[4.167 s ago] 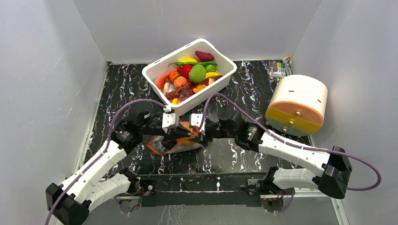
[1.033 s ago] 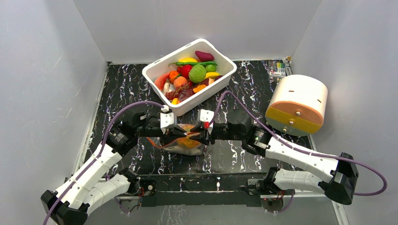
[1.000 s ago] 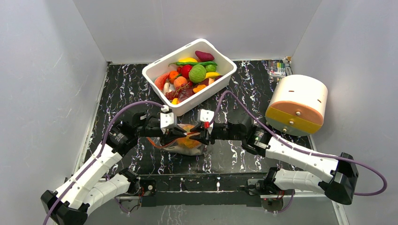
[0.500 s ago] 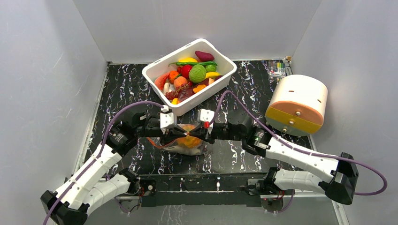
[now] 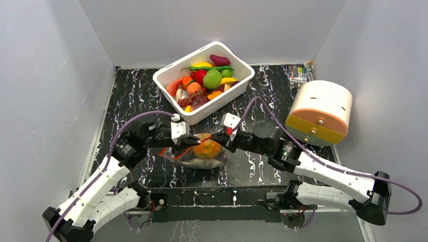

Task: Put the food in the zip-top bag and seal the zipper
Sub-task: Zip the zipper food storage bag at the center of the board.

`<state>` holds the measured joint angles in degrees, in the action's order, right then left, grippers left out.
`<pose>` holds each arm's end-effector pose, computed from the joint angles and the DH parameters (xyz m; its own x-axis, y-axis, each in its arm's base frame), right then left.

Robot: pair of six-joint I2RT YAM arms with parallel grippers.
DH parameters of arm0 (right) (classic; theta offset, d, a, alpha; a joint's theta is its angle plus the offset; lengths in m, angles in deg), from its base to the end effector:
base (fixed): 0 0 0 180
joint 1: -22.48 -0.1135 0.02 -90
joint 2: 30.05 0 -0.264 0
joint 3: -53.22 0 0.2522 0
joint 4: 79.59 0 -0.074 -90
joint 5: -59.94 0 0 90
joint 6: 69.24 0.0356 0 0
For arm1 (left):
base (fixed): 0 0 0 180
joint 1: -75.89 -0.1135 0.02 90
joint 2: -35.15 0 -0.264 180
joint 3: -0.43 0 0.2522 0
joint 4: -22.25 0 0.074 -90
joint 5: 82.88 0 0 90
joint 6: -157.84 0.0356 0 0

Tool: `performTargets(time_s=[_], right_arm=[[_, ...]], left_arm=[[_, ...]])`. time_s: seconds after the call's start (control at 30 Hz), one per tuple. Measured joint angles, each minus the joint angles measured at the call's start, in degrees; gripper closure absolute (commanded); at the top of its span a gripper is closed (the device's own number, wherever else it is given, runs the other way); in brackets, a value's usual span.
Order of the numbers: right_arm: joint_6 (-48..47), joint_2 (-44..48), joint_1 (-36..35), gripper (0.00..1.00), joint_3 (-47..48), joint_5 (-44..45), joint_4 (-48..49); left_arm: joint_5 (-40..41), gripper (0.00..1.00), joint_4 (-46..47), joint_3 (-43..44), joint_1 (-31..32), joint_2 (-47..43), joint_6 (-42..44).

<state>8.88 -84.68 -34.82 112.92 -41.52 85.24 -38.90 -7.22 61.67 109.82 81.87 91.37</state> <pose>0.1159 0.1937 0.3320 0.0988 -0.2195 -0.9706 -0.9300 0.3267 -0.1686 0.1338 -0.1209 0.3435 0.1888 0.2071 -0.9599 0.9697 0.1150 0.2155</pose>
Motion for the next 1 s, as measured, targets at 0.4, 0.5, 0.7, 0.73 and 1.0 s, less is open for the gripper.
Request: performTargets(time_s=[0.4,0.5,0.7,0.73,1.0], right_arm=[[3.76,3.74,-0.09,1.00,-1.57,10.43,-1.84],[4.35,4.52,-0.09,1.00,-1.92,11.72,-2.21],[4.96,5.09,-0.04,1.00,-2.49,14.62,-3.17],[5.01,5.35,0.00,1.00,-2.69,15.06,-3.26],[5.31,7.06,0.66,1.00,-2.71,19.06,-4.74]], left_arm=[[2.40,1.00,-2.97,0.33,0.00,-0.76,1.64],[2.84,1.00,-3.80,0.33,0.00,-1.22,1.99],[3.63,1.00,-5.79,0.39,0.00,-2.16,2.43],[3.72,1.00,-6.05,0.42,0.00,-2.34,2.45],[4.81,1.00,-7.85,0.59,0.00,-3.91,2.89]])
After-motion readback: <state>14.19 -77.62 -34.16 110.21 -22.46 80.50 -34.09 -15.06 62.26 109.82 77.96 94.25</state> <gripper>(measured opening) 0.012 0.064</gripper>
